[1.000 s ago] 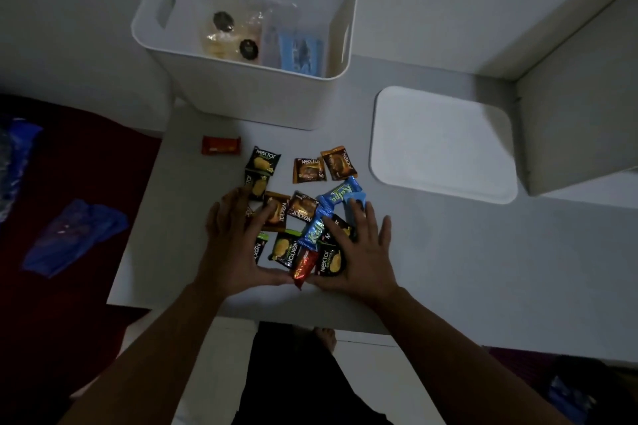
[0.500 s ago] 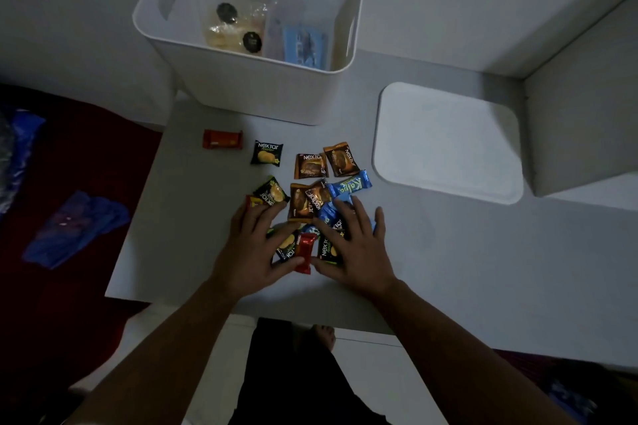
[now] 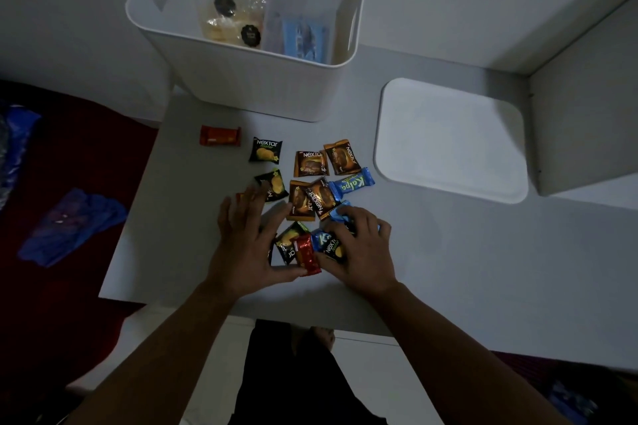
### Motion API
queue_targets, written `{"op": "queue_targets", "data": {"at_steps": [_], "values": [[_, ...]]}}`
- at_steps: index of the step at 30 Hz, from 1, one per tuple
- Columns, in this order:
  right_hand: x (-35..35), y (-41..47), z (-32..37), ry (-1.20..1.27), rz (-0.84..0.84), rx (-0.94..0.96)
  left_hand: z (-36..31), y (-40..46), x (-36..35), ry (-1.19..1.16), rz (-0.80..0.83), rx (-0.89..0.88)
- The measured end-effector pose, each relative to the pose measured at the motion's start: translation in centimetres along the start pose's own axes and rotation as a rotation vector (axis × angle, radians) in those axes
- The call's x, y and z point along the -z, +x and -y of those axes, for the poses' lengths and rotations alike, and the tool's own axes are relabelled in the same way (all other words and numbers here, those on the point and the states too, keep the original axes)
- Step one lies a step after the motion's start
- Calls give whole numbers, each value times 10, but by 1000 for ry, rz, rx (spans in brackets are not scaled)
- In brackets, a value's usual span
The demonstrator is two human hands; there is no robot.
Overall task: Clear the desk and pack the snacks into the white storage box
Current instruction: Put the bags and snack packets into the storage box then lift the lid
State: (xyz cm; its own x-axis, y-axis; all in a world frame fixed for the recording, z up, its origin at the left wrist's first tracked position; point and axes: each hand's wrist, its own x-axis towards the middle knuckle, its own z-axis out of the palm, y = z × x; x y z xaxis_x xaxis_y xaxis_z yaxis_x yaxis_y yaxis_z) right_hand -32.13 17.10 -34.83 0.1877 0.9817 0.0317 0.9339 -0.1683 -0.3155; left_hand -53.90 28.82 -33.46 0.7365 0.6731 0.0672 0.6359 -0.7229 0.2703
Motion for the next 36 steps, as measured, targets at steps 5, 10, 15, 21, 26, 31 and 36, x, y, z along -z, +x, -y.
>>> {"op": "queue_targets", "data": {"at_steps": [5, 10, 15, 21, 26, 31, 36], "values": [[0, -1, 0, -1, 3, -4, 2, 4, 0, -6, 80, -12], [1, -2, 1, 28, -21, -8, 5, 2, -8, -49, -90, -28], [3, -2, 2, 83, -9, -32, 7, -2, -11, -28, -97, -14], [2, -2, 3, 84, -1, -45, 7, -2, -9, 19, -49, -25], [1, -2, 3, 62, 0, -42, 8, 2, -6, 91, 53, -157], [0, -2, 3, 57, -3, -36, 9, 2, -9, -36, -5, -139], [-4, -1, 0, 27, -40, -27, 5, 7, -14, -7, -114, -93]]}}
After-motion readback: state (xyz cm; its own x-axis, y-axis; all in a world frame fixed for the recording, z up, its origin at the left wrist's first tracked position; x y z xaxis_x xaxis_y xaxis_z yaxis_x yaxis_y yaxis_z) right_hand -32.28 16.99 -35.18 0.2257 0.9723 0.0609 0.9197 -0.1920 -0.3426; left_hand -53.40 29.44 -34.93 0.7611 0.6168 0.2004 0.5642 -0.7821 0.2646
